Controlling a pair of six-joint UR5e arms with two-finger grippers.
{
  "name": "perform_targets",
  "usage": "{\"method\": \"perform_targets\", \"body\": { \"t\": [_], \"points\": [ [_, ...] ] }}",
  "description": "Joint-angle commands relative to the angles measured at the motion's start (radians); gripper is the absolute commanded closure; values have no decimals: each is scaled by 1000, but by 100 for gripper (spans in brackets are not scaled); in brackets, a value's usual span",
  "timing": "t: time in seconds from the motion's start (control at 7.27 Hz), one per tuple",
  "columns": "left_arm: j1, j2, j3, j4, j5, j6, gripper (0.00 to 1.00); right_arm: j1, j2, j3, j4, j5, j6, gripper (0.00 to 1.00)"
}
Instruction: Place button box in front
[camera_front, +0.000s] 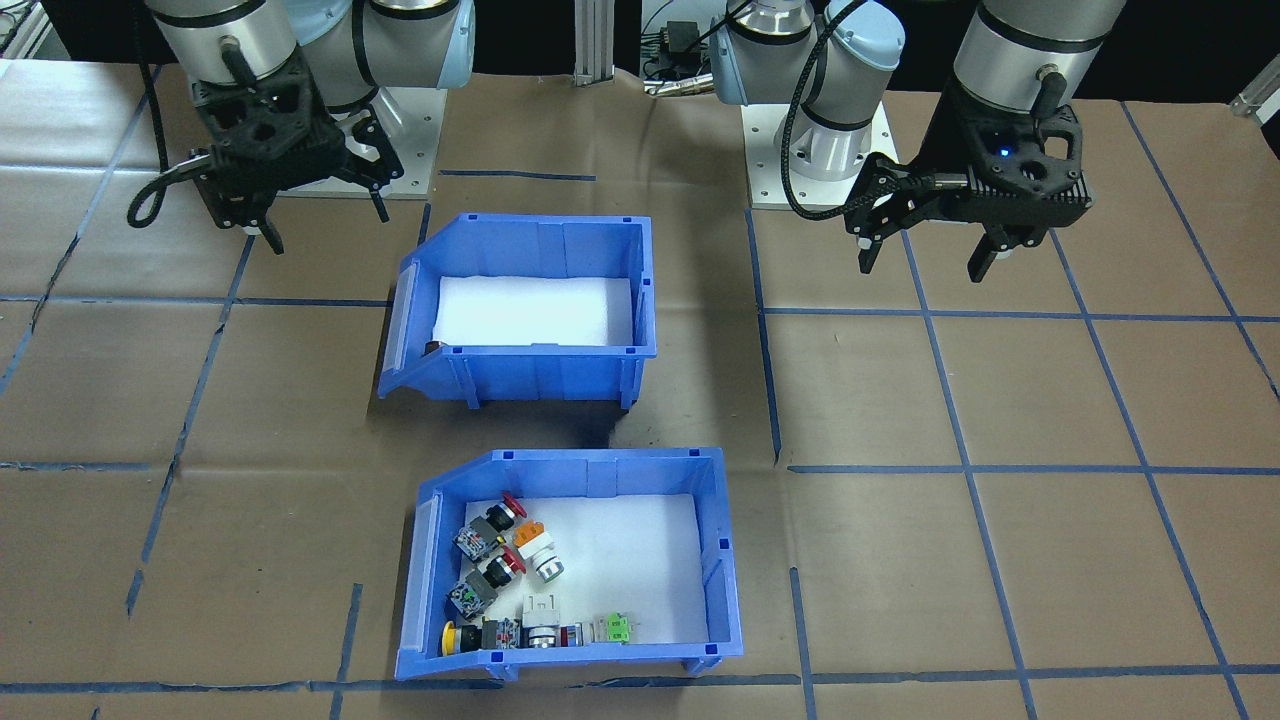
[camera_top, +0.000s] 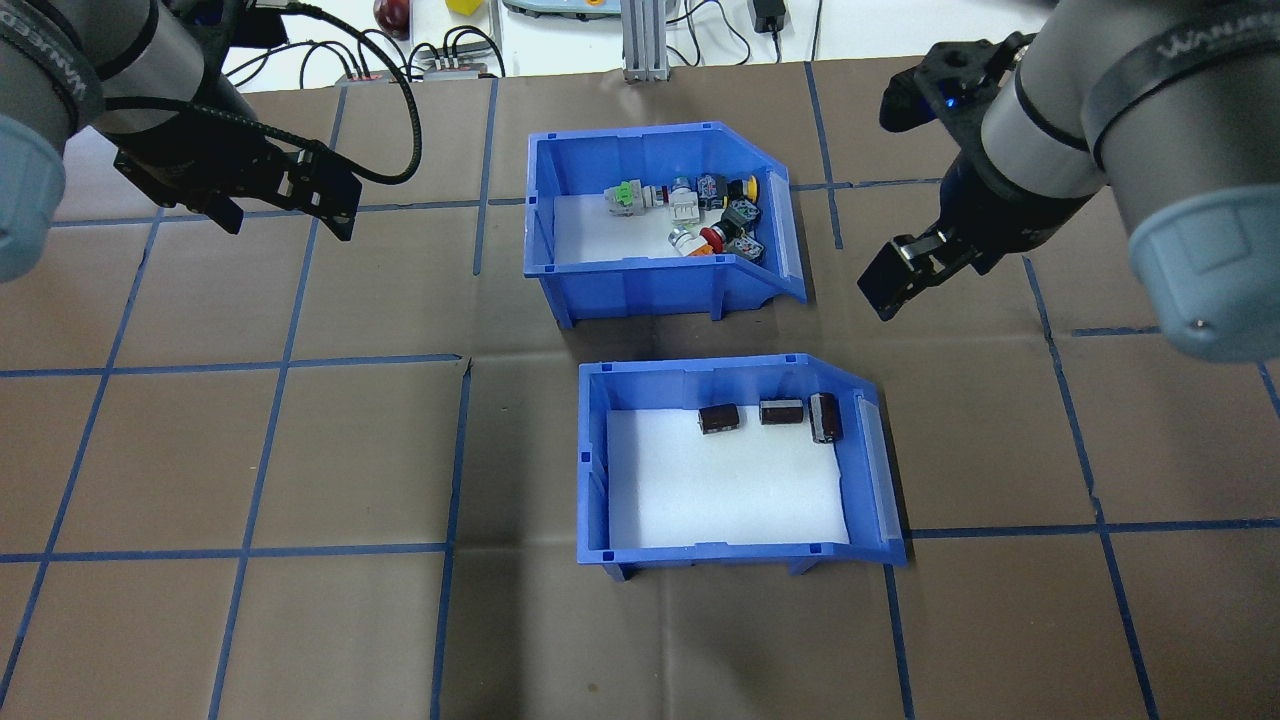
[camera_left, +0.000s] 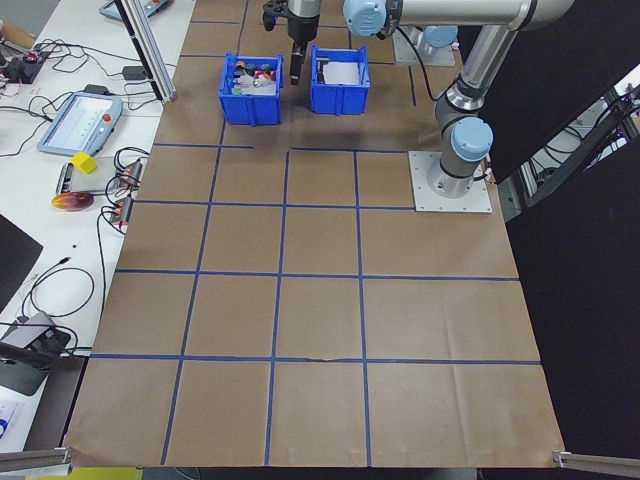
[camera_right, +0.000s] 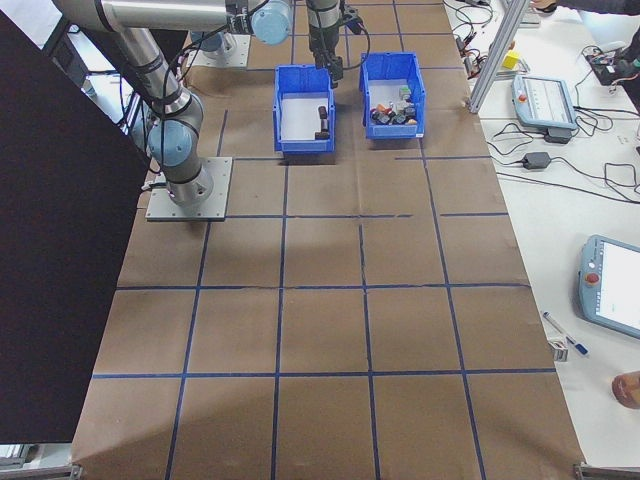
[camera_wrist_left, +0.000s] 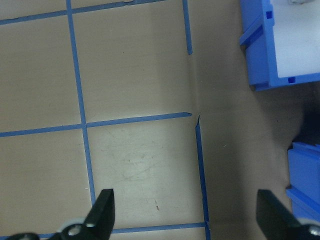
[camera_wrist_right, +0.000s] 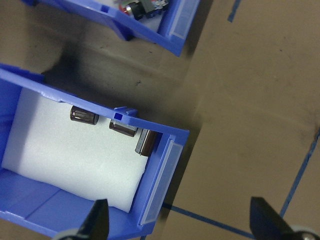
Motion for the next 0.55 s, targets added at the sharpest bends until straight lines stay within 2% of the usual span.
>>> {"method": "perform_targets", "body": {
  "t": [0.0, 0.14, 0.41],
  "points": [
    [0, 3, -2, 0, -2, -2, 1, -27, 60, -101, 104, -8, 248, 0],
    [0, 6, 0, 0, 0, -2, 1, -27, 104, -112, 106, -16, 304, 0],
    [3, 12, 1, 0, 1, 0, 1, -25, 105, -109, 109, -25, 330, 0]
  ]
}}
